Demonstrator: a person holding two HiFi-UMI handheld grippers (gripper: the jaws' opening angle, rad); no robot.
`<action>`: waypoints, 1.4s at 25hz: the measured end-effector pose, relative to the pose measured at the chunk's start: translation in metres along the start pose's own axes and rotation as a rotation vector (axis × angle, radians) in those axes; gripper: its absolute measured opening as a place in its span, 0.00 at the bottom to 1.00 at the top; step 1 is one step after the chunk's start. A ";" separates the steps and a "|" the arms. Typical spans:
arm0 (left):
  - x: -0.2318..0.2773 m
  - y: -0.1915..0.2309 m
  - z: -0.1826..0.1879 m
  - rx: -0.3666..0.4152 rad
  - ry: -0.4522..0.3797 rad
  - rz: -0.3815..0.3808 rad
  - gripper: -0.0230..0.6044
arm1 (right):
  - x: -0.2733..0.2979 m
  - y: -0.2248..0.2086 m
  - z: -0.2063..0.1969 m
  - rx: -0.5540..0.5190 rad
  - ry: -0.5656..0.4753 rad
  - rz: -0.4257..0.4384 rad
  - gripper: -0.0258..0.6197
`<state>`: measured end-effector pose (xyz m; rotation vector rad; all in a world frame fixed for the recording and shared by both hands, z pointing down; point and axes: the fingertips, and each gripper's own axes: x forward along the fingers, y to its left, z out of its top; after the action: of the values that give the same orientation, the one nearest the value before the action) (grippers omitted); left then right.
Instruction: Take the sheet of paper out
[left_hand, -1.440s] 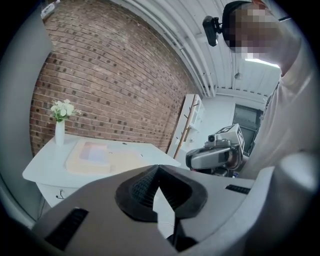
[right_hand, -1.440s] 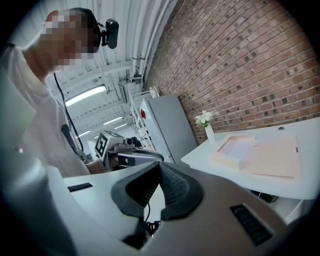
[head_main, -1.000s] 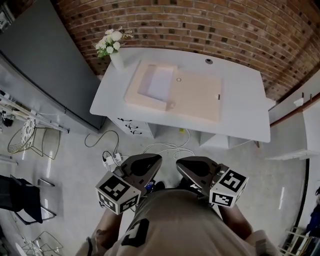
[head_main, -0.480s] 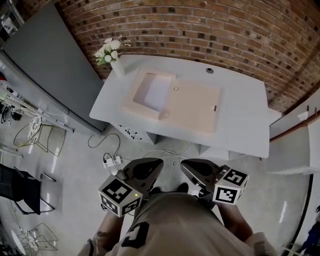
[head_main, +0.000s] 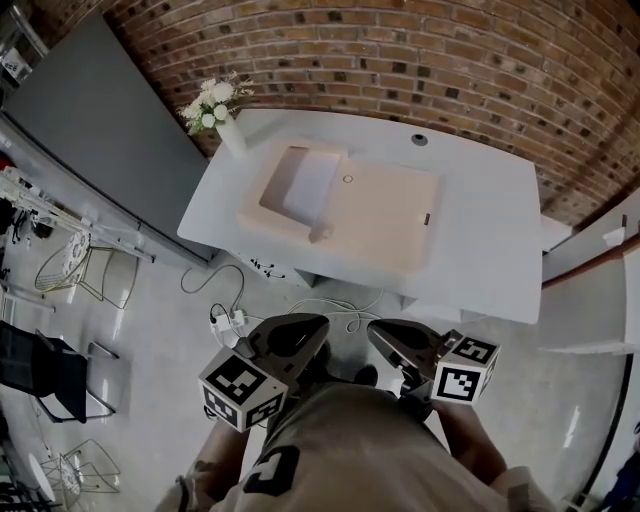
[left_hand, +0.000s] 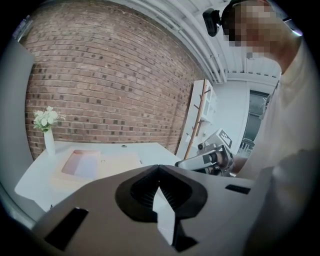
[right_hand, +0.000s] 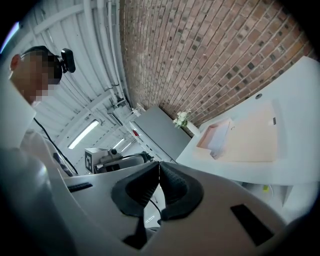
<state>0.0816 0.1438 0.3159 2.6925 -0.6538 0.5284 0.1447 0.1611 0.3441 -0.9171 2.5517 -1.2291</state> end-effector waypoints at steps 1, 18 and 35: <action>0.002 0.002 0.001 0.001 -0.001 -0.002 0.06 | 0.001 -0.002 0.001 0.006 0.001 0.003 0.08; 0.011 0.118 0.031 -0.022 -0.067 -0.093 0.06 | 0.076 -0.039 0.045 0.048 -0.025 -0.124 0.08; -0.013 0.249 0.036 -0.095 -0.130 -0.168 0.06 | 0.195 -0.064 0.083 0.139 -0.014 -0.173 0.08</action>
<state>-0.0413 -0.0753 0.3321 2.6760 -0.4665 0.2742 0.0506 -0.0390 0.3605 -1.1291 2.3816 -1.4210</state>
